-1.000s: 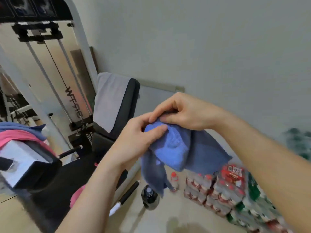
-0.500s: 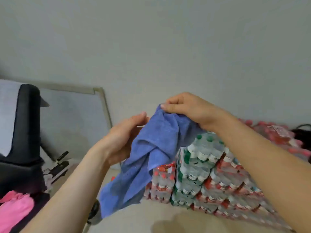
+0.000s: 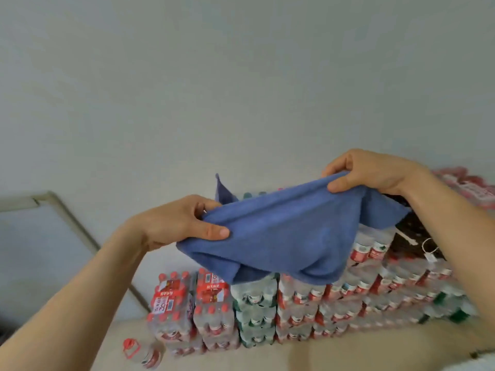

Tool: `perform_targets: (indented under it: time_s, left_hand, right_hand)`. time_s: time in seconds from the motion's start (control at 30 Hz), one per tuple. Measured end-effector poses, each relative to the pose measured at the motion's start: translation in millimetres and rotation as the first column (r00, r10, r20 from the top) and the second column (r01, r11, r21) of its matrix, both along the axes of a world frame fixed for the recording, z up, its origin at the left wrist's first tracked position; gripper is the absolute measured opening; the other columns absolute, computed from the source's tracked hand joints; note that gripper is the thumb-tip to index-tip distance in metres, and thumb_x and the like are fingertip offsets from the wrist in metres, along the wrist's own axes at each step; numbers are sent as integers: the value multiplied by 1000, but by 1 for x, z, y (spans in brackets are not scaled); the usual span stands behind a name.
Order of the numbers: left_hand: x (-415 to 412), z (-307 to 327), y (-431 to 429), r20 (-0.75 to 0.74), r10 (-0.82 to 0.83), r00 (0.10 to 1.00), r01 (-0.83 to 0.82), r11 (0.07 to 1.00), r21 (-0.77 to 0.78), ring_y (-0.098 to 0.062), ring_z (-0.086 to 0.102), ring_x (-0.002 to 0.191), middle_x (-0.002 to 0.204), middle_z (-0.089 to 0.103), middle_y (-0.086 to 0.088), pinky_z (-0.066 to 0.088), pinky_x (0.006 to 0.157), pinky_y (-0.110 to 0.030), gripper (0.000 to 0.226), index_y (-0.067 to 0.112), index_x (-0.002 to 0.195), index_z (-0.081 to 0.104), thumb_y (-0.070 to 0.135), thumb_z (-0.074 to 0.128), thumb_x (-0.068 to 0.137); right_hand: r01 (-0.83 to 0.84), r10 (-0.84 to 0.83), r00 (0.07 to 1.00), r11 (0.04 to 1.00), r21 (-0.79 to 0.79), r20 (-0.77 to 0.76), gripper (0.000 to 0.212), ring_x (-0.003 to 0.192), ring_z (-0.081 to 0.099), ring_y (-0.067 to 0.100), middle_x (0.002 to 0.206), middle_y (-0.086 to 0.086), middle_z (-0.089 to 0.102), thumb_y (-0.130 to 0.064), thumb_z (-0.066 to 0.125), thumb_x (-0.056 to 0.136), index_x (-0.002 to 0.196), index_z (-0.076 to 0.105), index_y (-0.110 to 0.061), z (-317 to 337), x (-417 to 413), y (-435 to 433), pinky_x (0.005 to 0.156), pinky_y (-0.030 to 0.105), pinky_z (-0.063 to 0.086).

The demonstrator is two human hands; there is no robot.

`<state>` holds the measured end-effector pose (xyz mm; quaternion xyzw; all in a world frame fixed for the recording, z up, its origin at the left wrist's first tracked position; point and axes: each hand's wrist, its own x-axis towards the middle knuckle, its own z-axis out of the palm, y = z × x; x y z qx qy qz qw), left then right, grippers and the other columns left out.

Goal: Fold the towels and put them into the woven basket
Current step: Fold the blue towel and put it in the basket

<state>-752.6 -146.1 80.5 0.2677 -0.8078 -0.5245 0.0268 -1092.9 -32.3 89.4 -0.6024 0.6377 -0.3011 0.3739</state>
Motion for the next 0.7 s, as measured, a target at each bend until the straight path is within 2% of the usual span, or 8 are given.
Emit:
perform_targets:
  time_s: [0.13, 0.27, 0.37, 0.47, 0.53, 0.6, 0.63, 0.7]
  left_hand:
    - [-32, 1, -51, 133, 193, 972, -149, 947, -285, -14, 54, 58, 62, 57, -3, 42, 58, -28, 36, 5, 68, 58, 35, 77, 76]
    - [-72, -19, -100, -117, 488, 865, -426, 592, -684, -19, 39, 50, 49, 43, 1, 32, 51, -32, 43, 15, 56, 37, 26, 69, 83]
    - [-93, -13, -124, -326, 525, 786, -544, 339, -767, -30, 45, 56, 57, 50, -5, 36, 52, -37, 24, 16, 64, 42, 11, 57, 82]
    - [-111, -4, -140, -502, 450, 738, -634, 210, -744, -33, 42, 58, 64, 48, -7, 29, 51, -34, 19, 12, 66, 41, 0, 51, 76]
    - [-117, -19, -149, -563, 367, 741, -648, 171, -742, -29, 38, 57, 67, 43, -6, 23, 49, -32, 21, 13, 64, 40, -4, 51, 70]
    - [-122, -57, -159, -527, 312, 791, -595, 187, -782, -26, 36, 55, 68, 42, -3, 23, 48, -27, 17, 13, 63, 42, 1, 53, 64]
    - [-124, -82, -163, -445, 330, 833, -527, 227, -819, -26, 38, 56, 69, 43, -2, 25, 48, -26, 16, 13, 64, 44, 2, 56, 65]
    - [-126, -138, -173, -143, 396, 907, -327, 450, -831, -27, 45, 61, 70, 45, 1, 29, 51, -28, 20, 16, 67, 45, 2, 59, 71]
  right_hand:
    - [172, -130, 912, 982, 75, -388, 15, 66, 61, 10, 71, -2, 70, -29, 76, 79, 72, 73, -16, -9, -56, -13, 64, 25, 45]
    - [404, -416, 664, 899, -171, -621, 29, 58, 52, 20, 61, 3, 59, -20, 64, 87, 59, 59, -15, -11, -96, -38, 57, 31, 41]
    - [492, -644, 454, 757, -430, -616, 24, 80, 61, 31, 88, 8, 69, -5, 52, 83, 84, 70, -20, 2, -109, -51, 66, 35, 50]
    - [478, -795, 345, 606, -636, -498, 34, 89, 60, 40, 99, 14, 68, -2, 49, 80, 103, 68, -19, 12, -121, -60, 69, 38, 46]
    - [471, -834, 310, 552, -688, -457, 37, 90, 59, 42, 100, 18, 67, 0, 49, 78, 107, 65, -16, 2, -131, -66, 69, 40, 44]
    - [464, -803, 332, 596, -655, -495, 41, 89, 60, 43, 100, 19, 67, 5, 50, 74, 109, 64, -13, -25, -143, -72, 70, 41, 45]
    - [474, -758, 367, 651, -593, -538, 42, 88, 60, 42, 100, 19, 68, 5, 52, 72, 108, 65, -12, -45, -148, -75, 70, 41, 47]
    - [492, -611, 438, 777, -393, -660, 38, 86, 61, 39, 99, 17, 68, 3, 55, 71, 105, 65, -13, -92, -151, -77, 69, 39, 49]
